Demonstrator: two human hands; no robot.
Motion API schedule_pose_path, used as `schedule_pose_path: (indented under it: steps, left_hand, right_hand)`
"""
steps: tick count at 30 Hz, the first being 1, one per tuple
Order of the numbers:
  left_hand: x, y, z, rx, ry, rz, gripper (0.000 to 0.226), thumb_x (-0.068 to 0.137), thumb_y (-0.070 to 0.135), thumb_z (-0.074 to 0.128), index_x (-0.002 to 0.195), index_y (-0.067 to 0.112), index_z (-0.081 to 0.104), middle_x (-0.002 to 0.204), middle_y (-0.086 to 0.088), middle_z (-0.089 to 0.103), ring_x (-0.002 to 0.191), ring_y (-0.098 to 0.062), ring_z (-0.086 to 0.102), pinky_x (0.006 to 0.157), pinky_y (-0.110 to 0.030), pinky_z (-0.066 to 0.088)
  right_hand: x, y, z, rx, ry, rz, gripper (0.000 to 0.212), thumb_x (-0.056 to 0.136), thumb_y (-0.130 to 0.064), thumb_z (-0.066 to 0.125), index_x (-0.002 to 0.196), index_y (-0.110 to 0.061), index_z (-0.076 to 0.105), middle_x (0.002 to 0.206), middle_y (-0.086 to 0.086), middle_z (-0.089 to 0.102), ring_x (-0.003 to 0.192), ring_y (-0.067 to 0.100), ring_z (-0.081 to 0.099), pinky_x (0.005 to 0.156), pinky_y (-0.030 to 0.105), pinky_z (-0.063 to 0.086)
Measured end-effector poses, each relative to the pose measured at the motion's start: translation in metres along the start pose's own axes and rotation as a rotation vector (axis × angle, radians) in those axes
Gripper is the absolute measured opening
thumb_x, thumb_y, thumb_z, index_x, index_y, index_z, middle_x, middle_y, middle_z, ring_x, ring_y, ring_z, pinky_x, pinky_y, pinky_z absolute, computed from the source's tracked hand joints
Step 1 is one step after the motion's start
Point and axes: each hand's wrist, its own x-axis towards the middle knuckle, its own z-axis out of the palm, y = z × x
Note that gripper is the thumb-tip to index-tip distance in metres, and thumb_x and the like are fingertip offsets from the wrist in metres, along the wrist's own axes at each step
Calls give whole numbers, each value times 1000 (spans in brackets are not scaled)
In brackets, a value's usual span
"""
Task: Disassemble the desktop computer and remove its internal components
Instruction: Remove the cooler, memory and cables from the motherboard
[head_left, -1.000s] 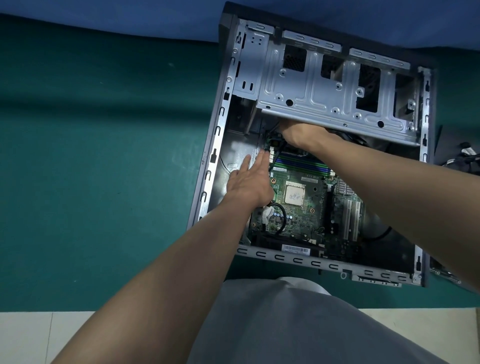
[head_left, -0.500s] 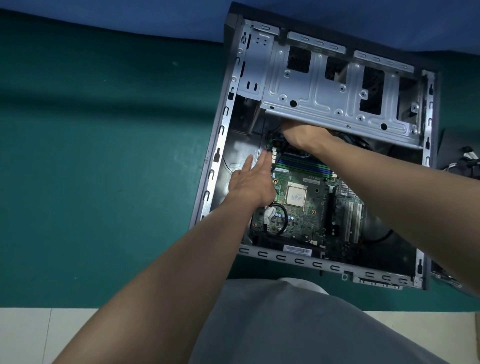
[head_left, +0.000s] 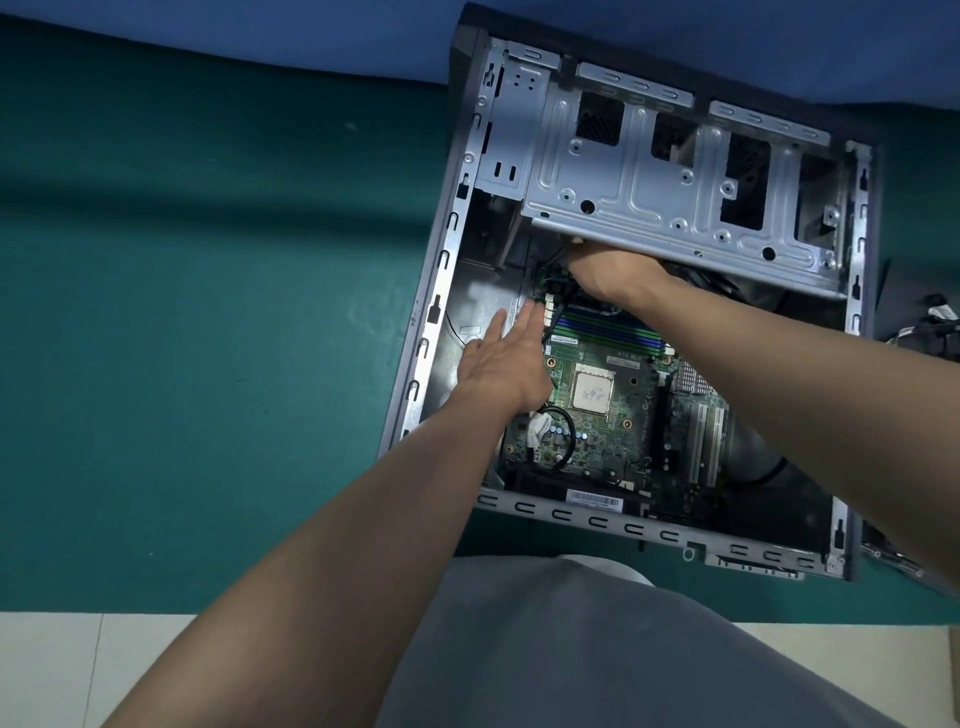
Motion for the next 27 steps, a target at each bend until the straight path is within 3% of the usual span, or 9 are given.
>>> schedule_pose_path:
  steps: [2, 5, 6, 11, 13, 18, 22, 25, 27]
  left_hand:
    - [0, 0, 0, 1, 1, 0, 89, 95, 13, 53, 153, 25, -13, 160, 10, -16, 148, -18, -12, 118, -46, 3]
    - [1, 0, 0, 2, -1, 1, 90, 95, 12, 53, 153, 25, -13, 160, 10, -16, 148, -18, -12, 118, -46, 3]
    - [1, 0, 0, 3, -1, 1, 89, 95, 13, 53, 153, 25, -13, 160, 10, -16, 148, -18, -12, 118, -46, 3]
    - [1, 0, 0, 9, 2, 3, 88, 95, 13, 53, 153, 24, -13, 160, 10, -16, 148, -18, -11, 118, -46, 5]
    - [1, 0, 0, 5, 5, 2, 88, 95, 12, 53, 153, 25, -12, 160, 10, -16, 148, -18, -11, 118, -46, 4]
    - [1, 0, 0, -3, 6, 4, 88, 95, 12, 52, 153, 25, -12, 160, 10, -16, 148, -18, -12, 118, -47, 3]
    - [1, -1, 1, 8, 7, 6, 87, 95, 13, 53, 153, 24, -12, 160, 10, -16, 148, -19, -11, 119, -47, 5]
    - [1, -1, 1, 1, 7, 3, 88, 95, 13, 53, 153, 25, -12, 160, 10, -16, 148, -18, -12, 118, -46, 4]
    - [1, -1, 1, 2, 6, 3, 88, 95, 13, 53, 153, 25, -12, 160, 10, -16, 148, -18, -11, 118, -46, 4]
  right_hand:
    - [3, 1, 0, -32, -2, -24, 42, 104, -22, 24, 139, -4, 39, 144, 16, 41, 133, 30, 37, 108, 38, 25]
    - [6, -2, 0, 6, 68, -65, 27, 104, -18, 25, 114, -11, 49, 106, 14, 56, 110, 28, 51, 104, 32, 32]
    - [6, -3, -2, 67, 69, -38, 20, 104, -16, 26, 108, -14, 46, 104, 13, 56, 108, 28, 51, 104, 33, 33]
    - [5, -8, -1, 97, 132, -53, 30, 104, -15, 26, 118, -7, 52, 125, 19, 56, 116, 29, 52, 101, 33, 33]
    - [7, -5, -1, 6, 74, -70, 28, 104, -18, 25, 117, -10, 49, 129, 18, 53, 120, 28, 49, 104, 34, 30]
    - [7, 4, 1, -48, -50, -44, 44, 104, -23, 25, 143, -5, 35, 150, 12, 33, 137, 28, 31, 109, 35, 23]
    - [8, 3, 3, -54, -22, -54, 40, 104, -20, 27, 137, -4, 41, 147, 15, 38, 134, 27, 36, 107, 35, 26]
    - [10, -2, 3, -47, 89, -101, 25, 104, -20, 28, 104, -11, 52, 114, 20, 58, 112, 29, 53, 89, 29, 35]
    - [10, 1, 3, -30, 52, -94, 24, 103, -20, 28, 110, -13, 51, 123, 21, 54, 121, 30, 49, 96, 32, 34]
